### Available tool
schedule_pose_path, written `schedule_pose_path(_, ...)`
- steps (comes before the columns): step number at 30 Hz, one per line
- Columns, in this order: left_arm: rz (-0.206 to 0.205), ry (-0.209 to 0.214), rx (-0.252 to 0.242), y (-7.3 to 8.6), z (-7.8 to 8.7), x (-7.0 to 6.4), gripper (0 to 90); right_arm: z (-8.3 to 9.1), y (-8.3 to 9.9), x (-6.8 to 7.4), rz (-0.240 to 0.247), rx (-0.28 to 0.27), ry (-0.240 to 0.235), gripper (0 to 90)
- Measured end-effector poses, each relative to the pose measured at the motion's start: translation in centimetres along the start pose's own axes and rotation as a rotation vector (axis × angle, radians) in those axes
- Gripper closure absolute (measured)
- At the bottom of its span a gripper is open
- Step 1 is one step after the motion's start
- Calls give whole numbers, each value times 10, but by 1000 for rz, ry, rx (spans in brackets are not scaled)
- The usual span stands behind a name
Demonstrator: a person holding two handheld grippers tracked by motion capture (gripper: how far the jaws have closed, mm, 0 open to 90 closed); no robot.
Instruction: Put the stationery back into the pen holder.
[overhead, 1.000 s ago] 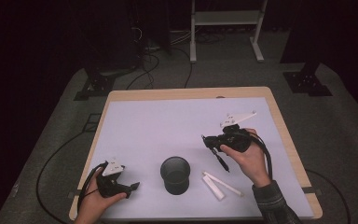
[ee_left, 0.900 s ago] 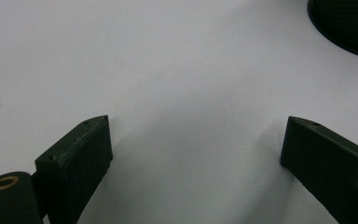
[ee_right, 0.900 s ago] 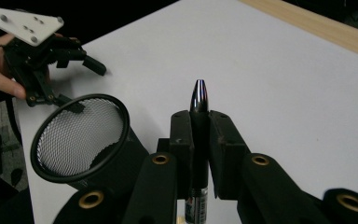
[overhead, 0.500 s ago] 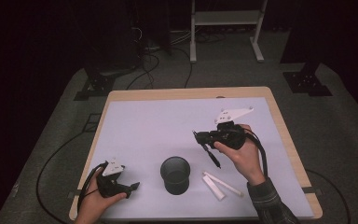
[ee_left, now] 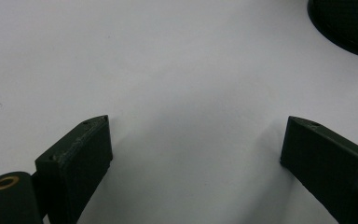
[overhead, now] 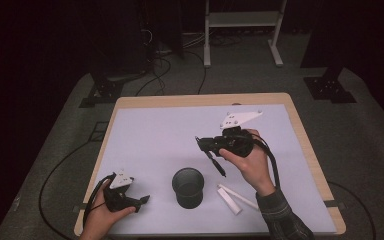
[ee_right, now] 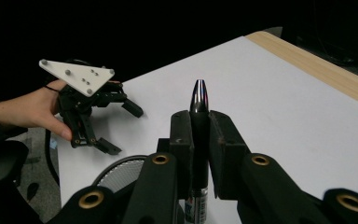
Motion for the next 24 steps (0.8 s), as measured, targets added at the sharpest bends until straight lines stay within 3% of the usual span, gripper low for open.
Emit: schedule_pose_path(24,-1,1,1,0,0,0,79,-37,-20,18,32,-13,-89,797)
Point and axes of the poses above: each handheld gripper's, and its own axes: z roughly backward along the jaws, y roughly out of its underside, x roughly to its left, the point moved 4 cm from there along -z, roughly forward along the jaws, and after that the axes turned 13 degrees about -y, right-handed, at the moved point
